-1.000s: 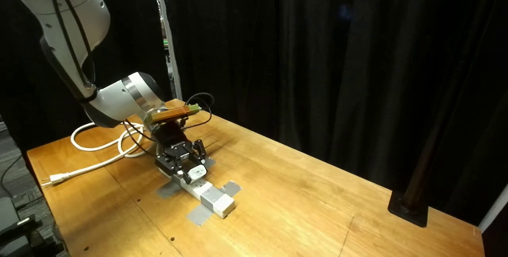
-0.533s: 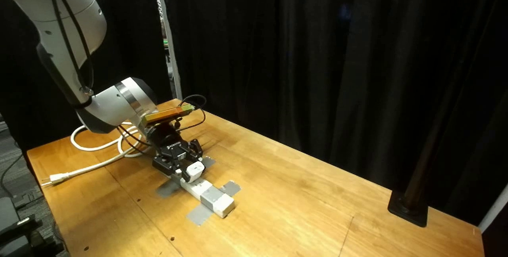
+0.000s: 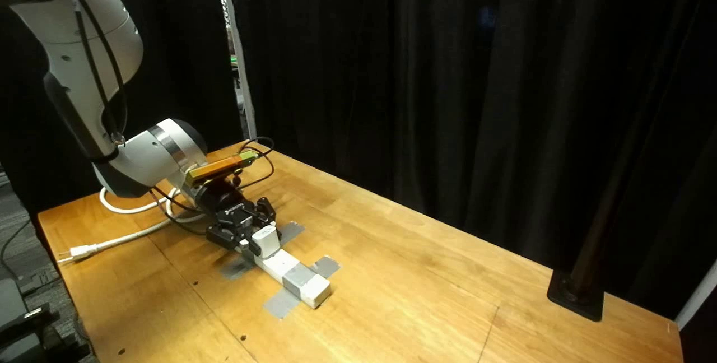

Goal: Plug the charger head in the middle of the adapter

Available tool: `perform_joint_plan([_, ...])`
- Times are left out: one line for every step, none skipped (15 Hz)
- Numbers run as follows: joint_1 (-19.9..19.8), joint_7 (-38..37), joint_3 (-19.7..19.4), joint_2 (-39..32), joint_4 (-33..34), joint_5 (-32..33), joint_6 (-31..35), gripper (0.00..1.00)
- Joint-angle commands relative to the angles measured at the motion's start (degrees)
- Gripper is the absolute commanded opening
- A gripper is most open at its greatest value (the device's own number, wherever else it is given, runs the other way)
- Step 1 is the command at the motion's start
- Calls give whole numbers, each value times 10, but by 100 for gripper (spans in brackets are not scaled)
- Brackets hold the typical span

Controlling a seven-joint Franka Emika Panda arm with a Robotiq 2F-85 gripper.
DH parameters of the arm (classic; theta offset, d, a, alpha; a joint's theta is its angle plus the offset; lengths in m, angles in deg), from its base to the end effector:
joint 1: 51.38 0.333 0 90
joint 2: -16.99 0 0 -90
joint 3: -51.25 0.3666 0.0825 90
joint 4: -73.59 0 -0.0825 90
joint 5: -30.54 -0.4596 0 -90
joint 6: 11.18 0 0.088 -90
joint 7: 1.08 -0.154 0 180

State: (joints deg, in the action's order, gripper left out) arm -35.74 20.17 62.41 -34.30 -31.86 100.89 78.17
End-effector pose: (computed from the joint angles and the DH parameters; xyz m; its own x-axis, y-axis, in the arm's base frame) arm 0.5760 0.1365 -0.0045 -0.0446 0.2636 -0.9636 0.9970 0.0730 -0.0262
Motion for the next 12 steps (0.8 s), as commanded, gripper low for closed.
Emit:
perform_joint_plan([2, -28, 26, -38, 2, -30, -2, 23])
perform_joint_plan([-1, -24, 25, -40, 8, -32, -4, 23])
perform_joint_plan([-4, -22, 24, -41, 12, -33, -5, 23])
perform_joint_plan([-8, -16, 25, -41, 17, -36, -5, 23])
perform_joint_plan([-11, -11, 25, -41, 19, -37, -4, 23])
perform_joint_plan([-14, -6, 26, -41, 21, -40, -2, 23])
perform_joint_plan([-18, -3, 28, -36, 20, -43, 1, 73])
perform_joint_plan([-20, -5, 29, -33, 20, -47, 4, 75])
perform_joint_plan([-25, -3, 32, -28, 19, -54, 18, 81])
perform_joint_plan([-27, -7, 33, -22, 18, -59, 19, 88])
perform_joint_plan([-32, -8, 34, -13, 14, -66, 28, 97])
perform_joint_plan([-37, -9, 35, -7, 12, -75, 36, 100])
